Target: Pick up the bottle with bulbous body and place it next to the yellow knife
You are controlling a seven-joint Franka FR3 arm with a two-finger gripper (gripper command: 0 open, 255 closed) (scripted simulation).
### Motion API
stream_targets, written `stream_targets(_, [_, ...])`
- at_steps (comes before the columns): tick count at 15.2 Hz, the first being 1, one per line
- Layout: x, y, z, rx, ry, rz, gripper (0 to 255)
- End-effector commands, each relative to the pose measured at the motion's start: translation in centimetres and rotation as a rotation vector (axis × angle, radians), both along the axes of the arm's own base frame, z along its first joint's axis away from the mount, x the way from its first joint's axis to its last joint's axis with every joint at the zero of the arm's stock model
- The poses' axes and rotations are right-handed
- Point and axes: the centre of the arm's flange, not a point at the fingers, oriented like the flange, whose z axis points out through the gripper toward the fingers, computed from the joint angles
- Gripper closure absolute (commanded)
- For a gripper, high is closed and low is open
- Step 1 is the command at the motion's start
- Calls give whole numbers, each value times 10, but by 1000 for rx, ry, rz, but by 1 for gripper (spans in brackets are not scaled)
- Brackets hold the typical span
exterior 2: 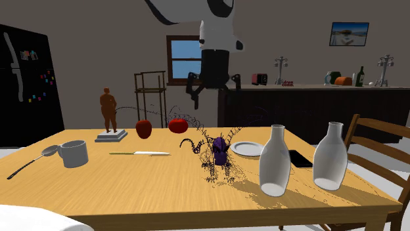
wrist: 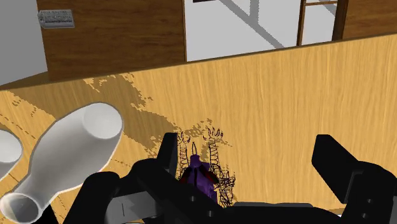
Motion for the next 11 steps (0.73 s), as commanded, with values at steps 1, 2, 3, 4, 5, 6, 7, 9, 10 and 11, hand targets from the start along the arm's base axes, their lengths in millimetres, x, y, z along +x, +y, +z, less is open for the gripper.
stream_targets(1, [10,-24,-7,-4,3,5,0])
stream_targets(2, [15,-36,-11,-6,5,6,0])
stream_targets(3, [20,-47,-15,-7,6,8,0])
stream_targets(4, [25,-59,-18,-9,8,10,0])
stream_targets(5, [30,-70,-22,-10,9,11,0])
stream_targets(6, [35,-82,-25,-12,11,13,0])
stream_targets(7, [40,-93,-29,-13,12,14,0])
stream_targets(9, [50,-116,-36,-16,15,17,0])
stream_targets(10, [55,-128,-39,-18,17,19,0])
stream_targets(11, [60,-139,-43,-19,18,21,0])
